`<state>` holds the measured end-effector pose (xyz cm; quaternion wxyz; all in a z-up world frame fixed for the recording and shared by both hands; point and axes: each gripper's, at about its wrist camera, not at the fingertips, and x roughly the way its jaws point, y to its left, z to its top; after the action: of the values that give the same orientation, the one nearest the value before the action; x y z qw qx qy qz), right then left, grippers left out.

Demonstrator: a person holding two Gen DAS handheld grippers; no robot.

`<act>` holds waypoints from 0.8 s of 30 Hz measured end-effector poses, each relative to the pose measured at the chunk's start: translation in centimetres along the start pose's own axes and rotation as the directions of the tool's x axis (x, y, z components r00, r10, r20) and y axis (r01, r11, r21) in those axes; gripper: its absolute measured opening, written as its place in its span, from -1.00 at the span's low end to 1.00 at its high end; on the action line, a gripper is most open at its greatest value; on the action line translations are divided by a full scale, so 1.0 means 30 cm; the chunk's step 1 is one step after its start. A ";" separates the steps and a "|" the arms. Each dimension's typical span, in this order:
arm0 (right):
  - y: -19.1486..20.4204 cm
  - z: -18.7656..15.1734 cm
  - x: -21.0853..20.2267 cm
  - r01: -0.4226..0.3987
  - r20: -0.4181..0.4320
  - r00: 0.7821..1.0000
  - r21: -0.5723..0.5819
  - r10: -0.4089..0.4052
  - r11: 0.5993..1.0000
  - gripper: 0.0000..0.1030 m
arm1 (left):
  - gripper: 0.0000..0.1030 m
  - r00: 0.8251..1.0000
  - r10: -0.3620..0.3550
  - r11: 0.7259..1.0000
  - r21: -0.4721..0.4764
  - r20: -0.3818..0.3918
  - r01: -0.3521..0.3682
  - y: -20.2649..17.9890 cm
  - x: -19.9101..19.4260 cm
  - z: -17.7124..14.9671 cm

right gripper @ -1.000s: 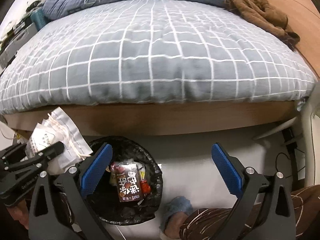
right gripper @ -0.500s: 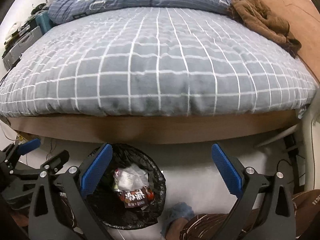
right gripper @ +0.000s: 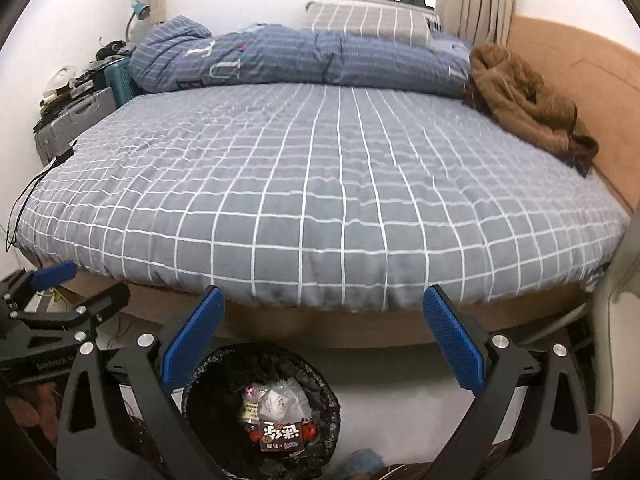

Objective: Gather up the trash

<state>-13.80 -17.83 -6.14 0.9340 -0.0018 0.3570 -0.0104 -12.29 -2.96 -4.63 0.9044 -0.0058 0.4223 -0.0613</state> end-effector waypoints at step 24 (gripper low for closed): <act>0.008 -0.004 -0.025 -0.003 -0.008 1.000 0.017 0.003 1.000 0.85 | 0.88 1.000 -0.002 1.000 -0.008 0.031 0.003 0.008 -0.061 -0.002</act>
<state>-14.44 -17.57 -5.74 0.9325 0.0069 0.3609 -0.0119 -13.47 -2.50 -3.29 0.9107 -0.0107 0.4085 -0.0607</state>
